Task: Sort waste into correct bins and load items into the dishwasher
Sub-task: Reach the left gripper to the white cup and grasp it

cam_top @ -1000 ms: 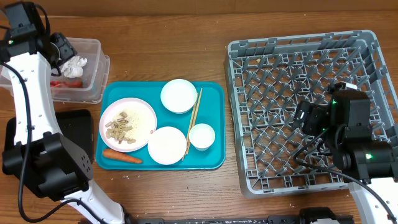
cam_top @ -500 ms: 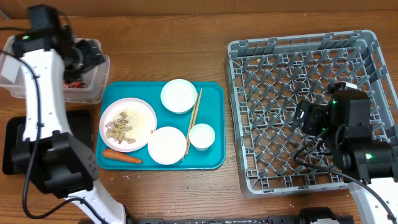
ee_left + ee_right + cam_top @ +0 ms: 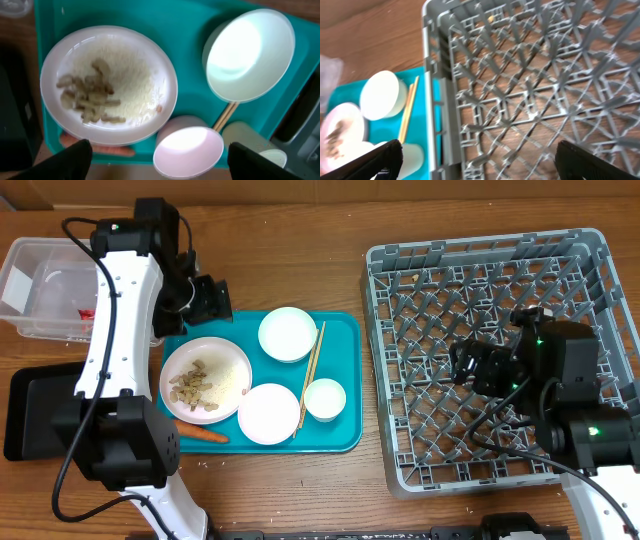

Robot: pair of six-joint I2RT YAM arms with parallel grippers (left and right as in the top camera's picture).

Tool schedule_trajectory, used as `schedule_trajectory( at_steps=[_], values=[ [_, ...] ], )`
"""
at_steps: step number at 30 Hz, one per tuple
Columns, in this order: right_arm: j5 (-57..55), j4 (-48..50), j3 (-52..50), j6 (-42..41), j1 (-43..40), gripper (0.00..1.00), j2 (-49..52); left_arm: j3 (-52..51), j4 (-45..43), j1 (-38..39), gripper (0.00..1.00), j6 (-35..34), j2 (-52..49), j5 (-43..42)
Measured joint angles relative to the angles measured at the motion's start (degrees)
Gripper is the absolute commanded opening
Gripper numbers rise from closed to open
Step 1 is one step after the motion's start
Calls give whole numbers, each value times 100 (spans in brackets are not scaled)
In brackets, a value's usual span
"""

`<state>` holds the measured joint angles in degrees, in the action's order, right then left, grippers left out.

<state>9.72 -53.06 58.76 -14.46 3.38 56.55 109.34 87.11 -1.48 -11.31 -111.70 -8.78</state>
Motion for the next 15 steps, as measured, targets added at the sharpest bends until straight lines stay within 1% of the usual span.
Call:
schedule_trajectory(
  at_steps=[5, 11, 15],
  values=[
    [214, -321, 415, -31, 0, 100, 144, 0, 448, 332, 91, 249, 0, 22],
    [212, -361, 483, -37, 0, 100, 372, -2, 610, 1327, 92, 529, 0, -87],
    [-11, -511, 483, -55, 0, 100, 459, -76, 573, 2031, 92, 586, 0, -164]
  ],
)
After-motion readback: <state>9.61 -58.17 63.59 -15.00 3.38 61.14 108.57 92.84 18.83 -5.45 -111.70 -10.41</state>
